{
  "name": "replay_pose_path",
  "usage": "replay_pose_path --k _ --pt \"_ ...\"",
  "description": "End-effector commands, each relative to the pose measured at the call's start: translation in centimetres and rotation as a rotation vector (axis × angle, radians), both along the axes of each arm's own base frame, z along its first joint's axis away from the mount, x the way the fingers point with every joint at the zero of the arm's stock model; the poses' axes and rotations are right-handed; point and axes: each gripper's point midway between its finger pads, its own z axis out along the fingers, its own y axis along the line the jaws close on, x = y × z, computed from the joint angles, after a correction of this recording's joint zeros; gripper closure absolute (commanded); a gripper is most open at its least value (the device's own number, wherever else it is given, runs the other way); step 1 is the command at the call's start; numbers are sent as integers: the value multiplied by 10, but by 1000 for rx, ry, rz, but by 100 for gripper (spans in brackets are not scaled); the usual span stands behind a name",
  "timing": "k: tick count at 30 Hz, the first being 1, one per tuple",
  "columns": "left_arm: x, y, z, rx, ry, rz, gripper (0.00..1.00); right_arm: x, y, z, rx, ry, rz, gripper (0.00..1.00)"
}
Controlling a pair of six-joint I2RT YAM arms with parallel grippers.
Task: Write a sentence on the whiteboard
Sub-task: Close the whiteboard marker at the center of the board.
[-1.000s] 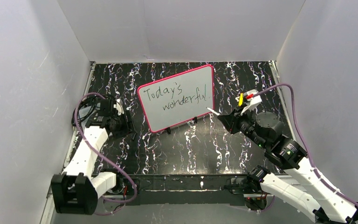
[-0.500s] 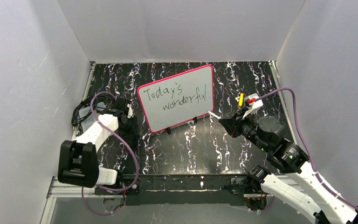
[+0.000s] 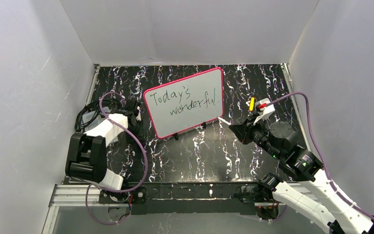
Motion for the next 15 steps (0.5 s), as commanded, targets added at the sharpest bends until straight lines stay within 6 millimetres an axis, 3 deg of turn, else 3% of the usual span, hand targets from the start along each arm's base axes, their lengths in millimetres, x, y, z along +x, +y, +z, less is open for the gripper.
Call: replay_pose_path --k 1,15 --pt "5 4 3 28 -4 -11 64 1 -6 1 -6 -14 -23 99" --pt "7 2 -5 29 34 -18 74 -1 -9 3 0 -17 -30 99"
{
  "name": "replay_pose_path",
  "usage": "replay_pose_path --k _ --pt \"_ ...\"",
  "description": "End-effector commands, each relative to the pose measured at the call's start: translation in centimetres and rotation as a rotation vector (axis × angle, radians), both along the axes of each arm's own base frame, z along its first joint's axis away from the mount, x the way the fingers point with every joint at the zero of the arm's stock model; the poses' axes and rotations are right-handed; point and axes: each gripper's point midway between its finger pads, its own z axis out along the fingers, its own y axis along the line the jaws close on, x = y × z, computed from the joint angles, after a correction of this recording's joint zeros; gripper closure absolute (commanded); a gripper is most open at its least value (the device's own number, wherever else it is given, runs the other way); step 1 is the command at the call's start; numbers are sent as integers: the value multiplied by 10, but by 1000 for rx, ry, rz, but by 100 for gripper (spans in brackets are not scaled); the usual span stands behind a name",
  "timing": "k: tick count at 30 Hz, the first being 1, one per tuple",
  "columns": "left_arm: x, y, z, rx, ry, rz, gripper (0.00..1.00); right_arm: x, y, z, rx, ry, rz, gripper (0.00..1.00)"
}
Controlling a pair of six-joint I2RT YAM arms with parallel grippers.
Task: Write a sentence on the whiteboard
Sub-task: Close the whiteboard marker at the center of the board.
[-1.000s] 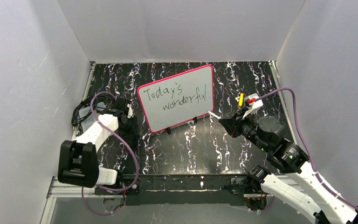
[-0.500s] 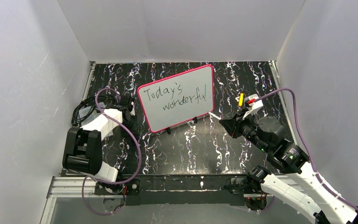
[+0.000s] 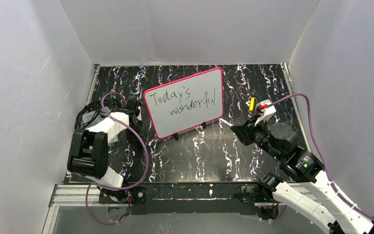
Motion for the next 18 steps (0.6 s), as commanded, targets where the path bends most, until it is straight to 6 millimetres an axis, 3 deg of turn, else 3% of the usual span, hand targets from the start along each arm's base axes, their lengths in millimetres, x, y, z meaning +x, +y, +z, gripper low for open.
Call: replay_pose_path --k 1,12,18 --pt "8 1 4 12 -7 -8 75 2 -2 10 20 -32 -13 99" --pt "3 -3 -3 -8 33 -11 76 1 -3 6 19 -25 -11 99" --pt "-2 0 0 7 33 6 99 -1 -5 10 26 -33 -16 99"
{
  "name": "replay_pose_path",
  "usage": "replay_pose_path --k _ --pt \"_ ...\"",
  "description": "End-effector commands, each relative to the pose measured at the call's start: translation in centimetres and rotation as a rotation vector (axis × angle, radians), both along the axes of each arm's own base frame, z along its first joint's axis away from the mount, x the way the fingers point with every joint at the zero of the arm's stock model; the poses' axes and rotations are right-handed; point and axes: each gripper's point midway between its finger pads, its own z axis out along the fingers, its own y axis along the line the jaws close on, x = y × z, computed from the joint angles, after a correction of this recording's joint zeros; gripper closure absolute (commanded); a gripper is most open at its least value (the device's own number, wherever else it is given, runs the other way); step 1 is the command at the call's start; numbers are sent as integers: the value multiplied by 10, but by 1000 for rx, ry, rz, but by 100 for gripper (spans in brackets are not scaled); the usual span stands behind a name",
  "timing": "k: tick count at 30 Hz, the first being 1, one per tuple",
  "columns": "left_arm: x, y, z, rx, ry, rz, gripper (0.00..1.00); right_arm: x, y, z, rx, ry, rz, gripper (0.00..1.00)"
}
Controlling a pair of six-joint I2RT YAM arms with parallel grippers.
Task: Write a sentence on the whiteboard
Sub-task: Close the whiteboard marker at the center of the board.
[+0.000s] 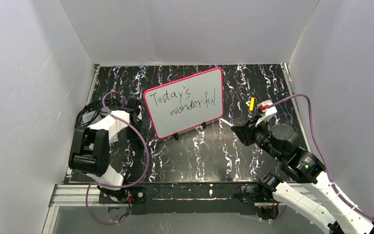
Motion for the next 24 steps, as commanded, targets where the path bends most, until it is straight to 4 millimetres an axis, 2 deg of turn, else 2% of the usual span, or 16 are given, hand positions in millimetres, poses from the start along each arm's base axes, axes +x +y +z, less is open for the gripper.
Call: replay_pose_path --k 1,3,6,12,16,19,24 --pt "-5 3 6 16 -6 15 100 0 -4 9 24 -32 -17 99" --pt "-6 6 18 21 -55 28 100 0 -5 10 25 -36 -18 99" --pt "-4 9 49 17 -179 43 100 1 -3 14 16 -40 -11 99" --pt "6 9 138 -22 -520 -49 100 5 0 13 -37 -5 -2 99" --pt "2 7 196 -37 -726 -125 100 2 9 14 -42 32 38 99" --pt "-7 -13 224 -114 -826 -264 100 -3 17 23 -16 52 79 99" --pt "-34 -61 252 -304 -913 -542 100 -14 24 44 5 79 143 99"
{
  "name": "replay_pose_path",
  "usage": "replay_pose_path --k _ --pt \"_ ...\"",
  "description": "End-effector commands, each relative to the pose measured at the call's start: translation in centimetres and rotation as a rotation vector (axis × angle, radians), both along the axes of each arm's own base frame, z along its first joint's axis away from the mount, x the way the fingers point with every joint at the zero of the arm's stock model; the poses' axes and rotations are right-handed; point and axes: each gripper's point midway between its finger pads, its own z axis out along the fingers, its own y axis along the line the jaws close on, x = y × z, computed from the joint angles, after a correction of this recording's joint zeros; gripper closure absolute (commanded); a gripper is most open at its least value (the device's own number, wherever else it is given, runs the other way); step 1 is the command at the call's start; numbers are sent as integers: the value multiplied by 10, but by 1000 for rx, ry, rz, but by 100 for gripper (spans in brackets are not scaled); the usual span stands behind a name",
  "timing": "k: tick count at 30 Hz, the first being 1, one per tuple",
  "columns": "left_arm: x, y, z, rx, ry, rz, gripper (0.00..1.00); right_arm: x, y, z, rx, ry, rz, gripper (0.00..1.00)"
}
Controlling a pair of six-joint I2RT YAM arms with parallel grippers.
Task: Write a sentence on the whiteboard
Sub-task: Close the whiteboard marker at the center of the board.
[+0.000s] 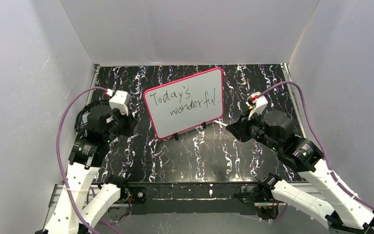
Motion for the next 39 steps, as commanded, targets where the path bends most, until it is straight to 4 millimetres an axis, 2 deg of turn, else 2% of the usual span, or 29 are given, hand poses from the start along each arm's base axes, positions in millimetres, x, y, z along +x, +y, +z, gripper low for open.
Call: replay_pose_path --k 1,4,7,13,18,22,24,29,39 --pt "-30 -46 20 -22 -80 -356 100 -13 8 43 77 -16 73 99" --pt "-54 -76 28 -87 -93 -565 100 -22 18 51 73 19 146 99" --pt "-74 -101 26 -146 -68 -719 100 -31 32 45 38 85 244 99" --pt "-94 -135 -10 -104 18 -898 100 -53 64 28 40 249 461 99" --pt "-107 -159 -45 -13 55 -997 100 -65 72 15 28 364 540 99" --pt "-113 -170 -73 72 116 -1047 100 -71 74 10 22 409 565 99" --pt "-115 -172 -78 80 133 -1060 100 -74 74 5 19 438 580 99" --pt "-123 -177 -79 65 133 -1099 100 -79 78 -8 31 481 606 99" --pt "-141 -184 -84 72 149 -1171 100 -79 83 -17 35 509 628 99"
